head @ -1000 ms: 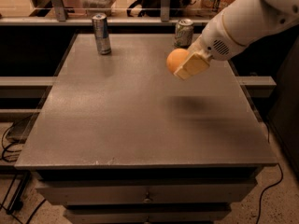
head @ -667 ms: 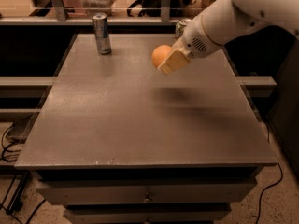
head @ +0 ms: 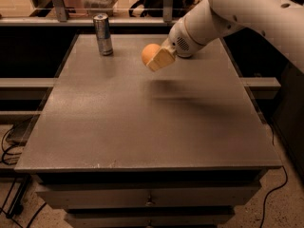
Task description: Move orange near redbull can
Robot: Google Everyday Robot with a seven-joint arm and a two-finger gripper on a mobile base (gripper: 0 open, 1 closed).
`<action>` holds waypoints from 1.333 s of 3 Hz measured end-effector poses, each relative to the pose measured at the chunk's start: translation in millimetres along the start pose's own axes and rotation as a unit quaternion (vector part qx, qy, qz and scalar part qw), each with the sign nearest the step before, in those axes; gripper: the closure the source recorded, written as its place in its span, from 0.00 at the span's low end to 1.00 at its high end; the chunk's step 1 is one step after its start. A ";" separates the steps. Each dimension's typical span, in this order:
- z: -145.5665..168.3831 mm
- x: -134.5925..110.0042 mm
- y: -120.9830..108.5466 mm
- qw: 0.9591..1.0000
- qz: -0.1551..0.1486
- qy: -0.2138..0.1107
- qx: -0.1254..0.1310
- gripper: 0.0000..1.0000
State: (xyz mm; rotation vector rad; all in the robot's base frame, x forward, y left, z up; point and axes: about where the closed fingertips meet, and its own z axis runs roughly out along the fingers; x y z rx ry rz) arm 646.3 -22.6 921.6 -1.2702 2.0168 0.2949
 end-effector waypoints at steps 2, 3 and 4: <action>43.1 -29.2 -12.4 0.999 0.012 -0.043 0.007 1.00; 76.0 -53.2 -25.5 0.997 0.020 -0.071 0.004 1.00; 108.4 -74.7 -36.8 0.995 0.028 -0.095 -0.002 0.82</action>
Offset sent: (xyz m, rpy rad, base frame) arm 0.0783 0.0729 -0.0085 0.1514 -0.0842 0.0100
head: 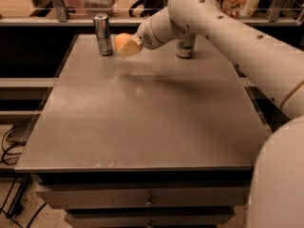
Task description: Move orange near redbull can
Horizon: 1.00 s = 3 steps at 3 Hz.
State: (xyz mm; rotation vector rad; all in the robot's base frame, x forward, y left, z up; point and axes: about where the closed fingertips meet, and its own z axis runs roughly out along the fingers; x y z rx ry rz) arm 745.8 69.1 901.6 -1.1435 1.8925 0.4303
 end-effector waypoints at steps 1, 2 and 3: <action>34.6 -5.0 -6.2 1.000 0.006 -0.003 -0.009 0.59; 56.2 -2.3 -10.0 1.000 0.015 0.002 -0.014 0.36; 65.4 0.6 -9.5 1.000 0.021 0.002 -0.018 0.12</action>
Offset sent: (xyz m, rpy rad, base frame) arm 0.0534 0.0399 -0.0408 0.0228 0.0567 -0.0056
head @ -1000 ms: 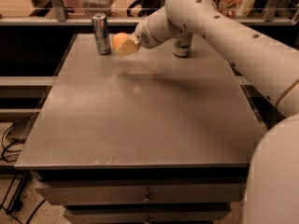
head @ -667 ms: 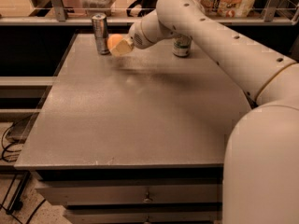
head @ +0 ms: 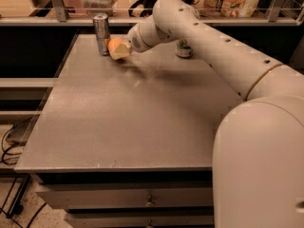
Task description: Move orange near redbull can
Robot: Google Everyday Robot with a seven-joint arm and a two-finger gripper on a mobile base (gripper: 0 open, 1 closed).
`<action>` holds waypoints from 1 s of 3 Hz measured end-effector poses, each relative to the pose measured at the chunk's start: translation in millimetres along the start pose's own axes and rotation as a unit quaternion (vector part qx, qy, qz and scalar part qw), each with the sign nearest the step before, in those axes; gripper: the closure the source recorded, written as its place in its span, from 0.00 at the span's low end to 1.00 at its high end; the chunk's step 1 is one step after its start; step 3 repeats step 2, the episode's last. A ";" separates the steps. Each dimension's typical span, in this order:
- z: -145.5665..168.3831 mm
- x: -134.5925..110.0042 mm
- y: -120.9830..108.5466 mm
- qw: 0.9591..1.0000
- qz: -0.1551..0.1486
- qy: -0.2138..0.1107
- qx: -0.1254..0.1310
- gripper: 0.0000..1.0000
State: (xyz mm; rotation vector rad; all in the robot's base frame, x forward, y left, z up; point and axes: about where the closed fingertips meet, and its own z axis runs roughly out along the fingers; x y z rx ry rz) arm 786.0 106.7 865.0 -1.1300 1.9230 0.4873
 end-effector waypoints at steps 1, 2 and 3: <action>2.1 0.4 1.7 1.000 0.000 0.001 -0.002 0.00; 2.2 0.4 1.7 1.000 -0.001 0.001 -0.002 0.00; 2.2 0.4 1.7 1.000 -0.001 0.001 -0.002 0.00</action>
Offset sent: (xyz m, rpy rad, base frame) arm -0.0005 0.0019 -0.0016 -0.0009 0.0020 0.0032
